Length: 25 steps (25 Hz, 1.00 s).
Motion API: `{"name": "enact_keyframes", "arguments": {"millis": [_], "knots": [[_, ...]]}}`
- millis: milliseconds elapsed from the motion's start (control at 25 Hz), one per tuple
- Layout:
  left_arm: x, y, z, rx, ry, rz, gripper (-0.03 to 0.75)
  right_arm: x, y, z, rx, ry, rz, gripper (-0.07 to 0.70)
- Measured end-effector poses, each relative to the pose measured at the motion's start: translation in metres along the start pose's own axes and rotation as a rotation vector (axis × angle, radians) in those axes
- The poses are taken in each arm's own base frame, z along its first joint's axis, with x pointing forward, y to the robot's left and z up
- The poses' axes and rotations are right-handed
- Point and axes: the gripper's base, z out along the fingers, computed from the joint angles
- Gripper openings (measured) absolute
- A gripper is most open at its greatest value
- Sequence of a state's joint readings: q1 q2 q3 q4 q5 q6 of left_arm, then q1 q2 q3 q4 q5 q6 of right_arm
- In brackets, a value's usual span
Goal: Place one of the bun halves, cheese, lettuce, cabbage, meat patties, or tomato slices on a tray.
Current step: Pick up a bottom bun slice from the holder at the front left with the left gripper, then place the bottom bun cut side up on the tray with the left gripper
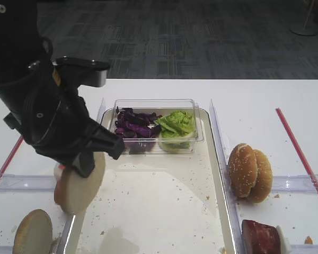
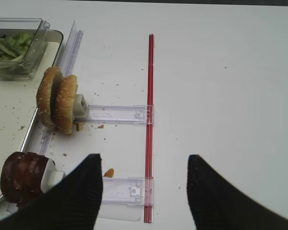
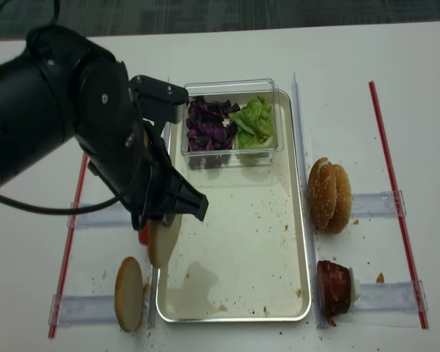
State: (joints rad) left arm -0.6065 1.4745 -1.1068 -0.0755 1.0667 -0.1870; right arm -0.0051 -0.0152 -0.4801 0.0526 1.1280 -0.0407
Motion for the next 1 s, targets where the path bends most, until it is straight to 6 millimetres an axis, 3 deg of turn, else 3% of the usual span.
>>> {"name": "enact_keyframes", "arguments": {"millis": [200,400,680,1000], "knots": [[-0.005,-0.011,0.002,0.113,-0.049,0.085,0.050,0.000,0.000,0.000,0.000,0.000,0.000,0.426],[-0.013,-0.014,0.019,0.219,-0.007,0.111,0.050,0.000,0.000,0.000,0.000,0.000,0.000,0.426],[-0.029,0.004,0.044,0.521,0.046,0.076,0.050,0.000,0.000,0.000,0.000,0.000,0.000,0.426],[-0.039,0.029,0.077,0.719,0.110,-0.007,0.050,0.000,0.000,0.000,0.000,0.000,-0.004,0.426]]}}
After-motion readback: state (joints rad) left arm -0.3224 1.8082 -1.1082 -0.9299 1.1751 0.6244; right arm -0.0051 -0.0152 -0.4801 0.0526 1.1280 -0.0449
